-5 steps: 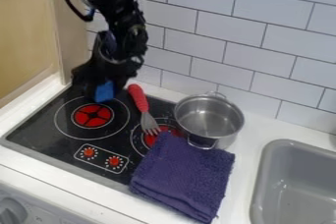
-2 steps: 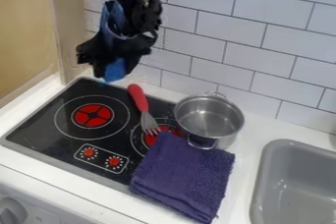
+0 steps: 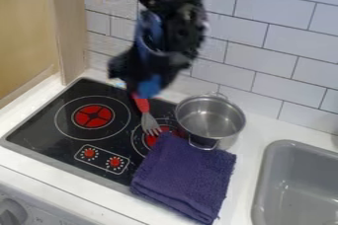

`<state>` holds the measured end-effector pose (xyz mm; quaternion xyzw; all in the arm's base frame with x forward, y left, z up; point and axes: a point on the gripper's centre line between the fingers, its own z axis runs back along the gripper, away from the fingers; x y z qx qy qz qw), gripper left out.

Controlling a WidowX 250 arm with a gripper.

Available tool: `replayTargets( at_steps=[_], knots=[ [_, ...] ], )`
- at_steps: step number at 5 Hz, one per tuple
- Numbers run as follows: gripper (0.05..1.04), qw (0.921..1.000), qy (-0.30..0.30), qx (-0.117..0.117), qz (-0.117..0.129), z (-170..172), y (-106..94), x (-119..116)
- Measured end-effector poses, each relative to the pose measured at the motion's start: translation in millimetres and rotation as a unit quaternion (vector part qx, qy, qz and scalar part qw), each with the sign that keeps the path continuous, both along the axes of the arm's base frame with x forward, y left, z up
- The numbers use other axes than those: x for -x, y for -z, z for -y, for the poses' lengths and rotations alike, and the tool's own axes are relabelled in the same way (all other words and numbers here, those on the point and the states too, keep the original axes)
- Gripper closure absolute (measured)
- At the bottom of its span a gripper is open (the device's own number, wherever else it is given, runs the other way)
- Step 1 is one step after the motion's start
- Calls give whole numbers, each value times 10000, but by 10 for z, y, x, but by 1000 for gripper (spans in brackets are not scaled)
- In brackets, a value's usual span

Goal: Put blue object and transfer to towel clothes

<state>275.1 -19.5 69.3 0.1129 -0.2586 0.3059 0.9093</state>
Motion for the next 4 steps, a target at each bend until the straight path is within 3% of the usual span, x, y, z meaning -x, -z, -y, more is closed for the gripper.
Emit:
replayTargets(
  at_steps=[2,4],
  knots=[
    [504,9992,397,0,-30,447,85,237],
    [504,9975,642,-30,-305,645,268,390]
  ],
)
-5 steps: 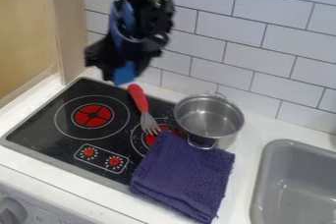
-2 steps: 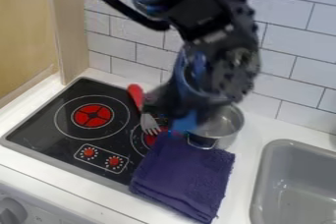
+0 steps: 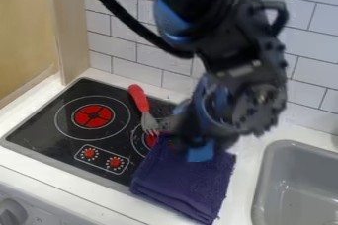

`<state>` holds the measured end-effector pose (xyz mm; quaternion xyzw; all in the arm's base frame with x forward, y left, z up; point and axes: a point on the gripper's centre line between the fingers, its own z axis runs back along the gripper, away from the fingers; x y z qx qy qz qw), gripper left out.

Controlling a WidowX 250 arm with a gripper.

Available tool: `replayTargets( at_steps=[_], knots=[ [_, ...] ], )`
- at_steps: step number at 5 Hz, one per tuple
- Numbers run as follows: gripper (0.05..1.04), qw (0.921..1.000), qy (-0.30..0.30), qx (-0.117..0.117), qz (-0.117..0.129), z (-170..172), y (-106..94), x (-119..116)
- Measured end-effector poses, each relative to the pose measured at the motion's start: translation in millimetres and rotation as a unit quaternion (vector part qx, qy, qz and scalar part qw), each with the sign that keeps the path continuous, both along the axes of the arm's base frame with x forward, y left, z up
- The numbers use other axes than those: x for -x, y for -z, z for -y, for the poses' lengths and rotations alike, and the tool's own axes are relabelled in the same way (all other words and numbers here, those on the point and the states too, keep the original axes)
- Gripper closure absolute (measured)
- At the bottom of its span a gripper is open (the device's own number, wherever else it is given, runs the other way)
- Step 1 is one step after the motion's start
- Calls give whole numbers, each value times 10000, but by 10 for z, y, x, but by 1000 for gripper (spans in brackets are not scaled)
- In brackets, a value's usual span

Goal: Put blue object and transfer to towel clothes

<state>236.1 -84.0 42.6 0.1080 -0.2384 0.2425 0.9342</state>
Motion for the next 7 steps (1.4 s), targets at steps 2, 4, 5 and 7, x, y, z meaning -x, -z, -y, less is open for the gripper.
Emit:
replayTargets(
  at_steps=[2,4,5,7],
  knots=[
    [505,9995,18,-78,-292,-12,178,118],
    [133,9977,-82,46,-677,-1,303,255],
    [73,9982,-143,16,-586,-22,299,242],
    [85,9983,-144,-1,-557,-45,253,241]
  ],
)
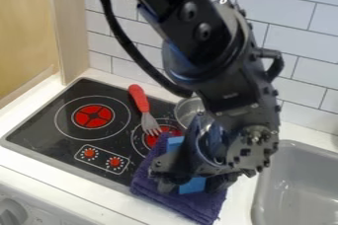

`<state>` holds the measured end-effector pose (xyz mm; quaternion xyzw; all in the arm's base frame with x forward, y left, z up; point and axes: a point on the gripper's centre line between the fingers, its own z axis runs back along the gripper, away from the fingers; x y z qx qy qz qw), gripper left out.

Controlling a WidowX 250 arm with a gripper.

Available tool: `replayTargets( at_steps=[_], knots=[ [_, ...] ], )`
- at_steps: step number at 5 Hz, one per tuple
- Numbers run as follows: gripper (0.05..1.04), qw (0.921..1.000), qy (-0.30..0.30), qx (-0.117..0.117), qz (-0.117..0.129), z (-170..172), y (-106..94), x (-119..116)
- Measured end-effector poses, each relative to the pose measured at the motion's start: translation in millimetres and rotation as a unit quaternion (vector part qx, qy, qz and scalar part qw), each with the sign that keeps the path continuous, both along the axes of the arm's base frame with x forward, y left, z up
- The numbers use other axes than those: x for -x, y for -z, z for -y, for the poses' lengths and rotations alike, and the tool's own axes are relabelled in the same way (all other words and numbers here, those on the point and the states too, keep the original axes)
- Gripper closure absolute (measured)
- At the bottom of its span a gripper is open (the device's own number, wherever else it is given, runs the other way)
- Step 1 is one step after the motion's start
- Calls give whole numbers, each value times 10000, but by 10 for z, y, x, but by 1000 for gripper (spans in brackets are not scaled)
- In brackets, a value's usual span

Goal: Put blue object and transfer to towel clothes

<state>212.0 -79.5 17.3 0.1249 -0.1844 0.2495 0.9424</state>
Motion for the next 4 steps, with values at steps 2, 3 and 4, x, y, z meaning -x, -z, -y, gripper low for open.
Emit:
replayTargets(
  at_steps=[2,3,4],
  knots=[
    [85,9985,-9,11,547,-91,-373,-89],
    [85,9960,-81,-42,893,-164,-605,-109],
    [85,9903,-104,106,1385,-193,-837,-146]
  ],
)
